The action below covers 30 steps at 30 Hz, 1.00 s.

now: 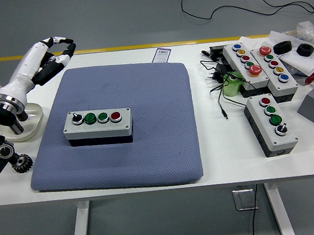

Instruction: Pick up the button,place it on the desk,press the button,press the button

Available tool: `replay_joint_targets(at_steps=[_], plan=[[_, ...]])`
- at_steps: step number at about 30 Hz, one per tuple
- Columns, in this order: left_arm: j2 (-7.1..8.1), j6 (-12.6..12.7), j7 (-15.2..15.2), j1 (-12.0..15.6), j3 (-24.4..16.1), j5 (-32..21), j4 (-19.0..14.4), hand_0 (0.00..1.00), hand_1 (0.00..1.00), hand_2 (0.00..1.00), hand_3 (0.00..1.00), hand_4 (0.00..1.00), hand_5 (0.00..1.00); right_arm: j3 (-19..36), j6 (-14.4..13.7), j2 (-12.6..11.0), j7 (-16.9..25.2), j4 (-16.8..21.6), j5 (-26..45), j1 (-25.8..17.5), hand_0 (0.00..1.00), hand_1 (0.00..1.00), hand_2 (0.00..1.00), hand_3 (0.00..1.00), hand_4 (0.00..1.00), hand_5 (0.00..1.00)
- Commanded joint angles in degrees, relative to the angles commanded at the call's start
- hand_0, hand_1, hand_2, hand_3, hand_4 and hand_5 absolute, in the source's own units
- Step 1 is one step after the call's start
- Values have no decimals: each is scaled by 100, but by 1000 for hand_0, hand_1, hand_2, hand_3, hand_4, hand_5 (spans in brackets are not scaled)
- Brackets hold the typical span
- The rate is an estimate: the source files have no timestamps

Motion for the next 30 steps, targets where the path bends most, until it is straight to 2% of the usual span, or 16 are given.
replay_joint_targets(at_steps=[2,3,8,9,17,19,30], plan=[[-19,-40,-190,19,-132,-484,194,398,552,556,888,632,998,0,-1,1,-1,0,8,-5,667,673,691,593,432,275],[-40,-105,-317,33,-229,-708,333,731,818,865,918,621,998,3,-2,1,-1,0,7,-10,667,673,691,593,430,276],[-78,-322,-645,33,-381,-1937,858,731,818,865,918,621,998,0,-1,1,-13,0,-7,-16,667,673,691,593,430,276],[-83,-375,-684,37,-388,-2160,931,827,876,910,923,616,998,0,0,1,-14,0,-12,-18,667,673,691,593,430,274],[-171,-554,-765,165,-398,-4097,1302,827,879,912,910,609,998,4,-2,8,-22,0,-25,-44,667,673,692,593,431,275],[-190,-568,-770,199,-406,-4403,1343,827,879,912,910,609,998,5,-2,9,-21,0,-27,-51,667,673,692,593,431,275],[-217,-648,-776,271,-469,-4626,1408,831,878,912,910,604,998,-5,5,9,-7,0,-31,-29,667,673,692,593,431,275]])
